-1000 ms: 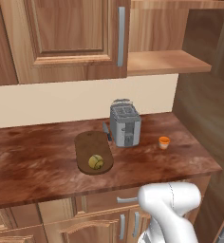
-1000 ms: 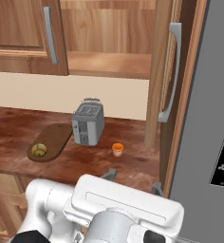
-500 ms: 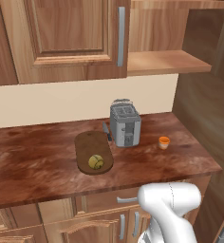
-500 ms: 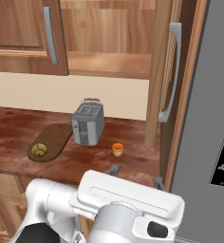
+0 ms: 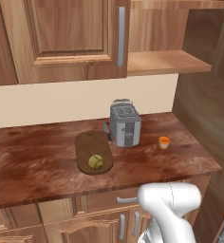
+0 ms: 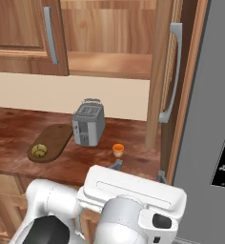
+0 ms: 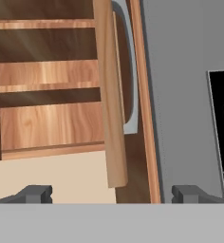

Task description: Pick the bread, place it on the cutting board, pick the jam, place it on the counter, and close the cabinet.

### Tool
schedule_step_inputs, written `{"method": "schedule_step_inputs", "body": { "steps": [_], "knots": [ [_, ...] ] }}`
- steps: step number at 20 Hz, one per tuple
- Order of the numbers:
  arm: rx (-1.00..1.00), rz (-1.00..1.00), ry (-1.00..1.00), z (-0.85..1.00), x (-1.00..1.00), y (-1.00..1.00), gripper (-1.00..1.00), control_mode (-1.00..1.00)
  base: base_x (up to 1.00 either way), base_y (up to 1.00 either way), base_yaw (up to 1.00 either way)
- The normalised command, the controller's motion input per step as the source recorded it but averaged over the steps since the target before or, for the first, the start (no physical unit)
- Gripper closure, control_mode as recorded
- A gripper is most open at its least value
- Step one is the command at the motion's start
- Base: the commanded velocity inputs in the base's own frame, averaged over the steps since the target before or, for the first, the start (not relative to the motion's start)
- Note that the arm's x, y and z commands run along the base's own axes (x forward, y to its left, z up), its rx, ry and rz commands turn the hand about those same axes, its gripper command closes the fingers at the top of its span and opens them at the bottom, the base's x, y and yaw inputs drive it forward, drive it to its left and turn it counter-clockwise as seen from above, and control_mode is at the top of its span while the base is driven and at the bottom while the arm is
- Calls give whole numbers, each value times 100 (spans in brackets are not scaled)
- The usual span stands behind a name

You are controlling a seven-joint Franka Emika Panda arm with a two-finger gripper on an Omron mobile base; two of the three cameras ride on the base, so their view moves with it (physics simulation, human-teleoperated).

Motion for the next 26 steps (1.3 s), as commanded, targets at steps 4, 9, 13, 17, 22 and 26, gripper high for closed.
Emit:
{"method": "schedule_step_inputs", "body": {
  "steps": [4,9,13,17,22,26],
  "knots": [
    [0,0,-4,-4,24,0,-100,-100,0,0,0],
    [0,0,-4,-5,27,0,-100,-100,0,0,0],
    [0,0,-4,-5,28,0,-100,-100,0,0,0],
    [0,0,-5,-4,24,0,-100,-100,0,0,0],
    [0,0,-4,-1,16,-2,-100,-100,0,0,0],
    [0,0,-1,0,3,-1,-100,-100,0,0,0]
  ]
}}
